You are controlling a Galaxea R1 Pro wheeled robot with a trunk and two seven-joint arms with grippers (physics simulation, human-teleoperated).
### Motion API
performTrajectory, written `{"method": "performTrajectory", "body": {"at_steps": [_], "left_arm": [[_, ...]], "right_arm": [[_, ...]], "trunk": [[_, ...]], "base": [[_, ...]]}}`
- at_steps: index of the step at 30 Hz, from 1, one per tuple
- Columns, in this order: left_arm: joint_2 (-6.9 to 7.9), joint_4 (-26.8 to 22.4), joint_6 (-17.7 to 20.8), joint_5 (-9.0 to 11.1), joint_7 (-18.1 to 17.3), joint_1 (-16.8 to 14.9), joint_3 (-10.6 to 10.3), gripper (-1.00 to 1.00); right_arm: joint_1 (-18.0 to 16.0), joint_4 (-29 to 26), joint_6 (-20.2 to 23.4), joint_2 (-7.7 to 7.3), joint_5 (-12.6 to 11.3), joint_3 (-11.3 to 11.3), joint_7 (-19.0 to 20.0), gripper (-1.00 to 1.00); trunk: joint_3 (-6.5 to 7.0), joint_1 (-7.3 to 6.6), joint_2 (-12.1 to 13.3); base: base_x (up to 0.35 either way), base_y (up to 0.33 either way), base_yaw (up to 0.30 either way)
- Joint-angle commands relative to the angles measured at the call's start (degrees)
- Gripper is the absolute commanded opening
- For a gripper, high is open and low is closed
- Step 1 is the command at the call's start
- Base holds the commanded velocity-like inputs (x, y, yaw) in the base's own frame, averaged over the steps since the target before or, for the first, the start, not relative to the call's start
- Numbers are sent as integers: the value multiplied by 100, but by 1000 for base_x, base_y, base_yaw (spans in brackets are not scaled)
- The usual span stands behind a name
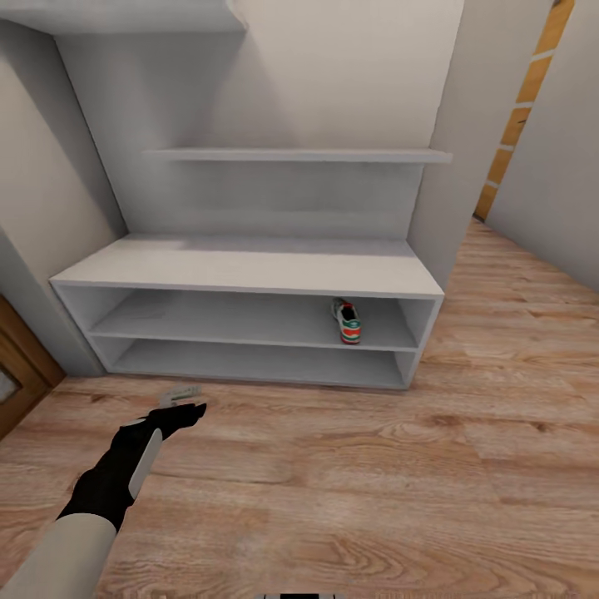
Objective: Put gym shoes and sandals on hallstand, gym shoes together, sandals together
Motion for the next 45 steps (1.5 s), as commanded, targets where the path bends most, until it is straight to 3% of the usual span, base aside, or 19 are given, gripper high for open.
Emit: {"method": "performTrajectory", "body": {"at_steps": [1, 12, 45], "left_arm": [[-1, -5, 31, 42, -13, -1, 10, 100], [-9, -5, 31, 42, -5, -1, 10, 100], [-18, -14, 40, 42, -4, -1, 10, 100]], "right_arm": [[-7, -10, 37, -1, -22, -3, -29, -100], [-7, -11, 43, -1, -22, 0, -29, -100], [-7, -12, 44, -1, -16, -3, -29, -100]], "trunk": [[-5, -4, -2], [-5, -4, -2], [-5, -4, -2]], "base": [[-219, 269, 0], [-123, 292, 0], [17, 343, 0]]}}
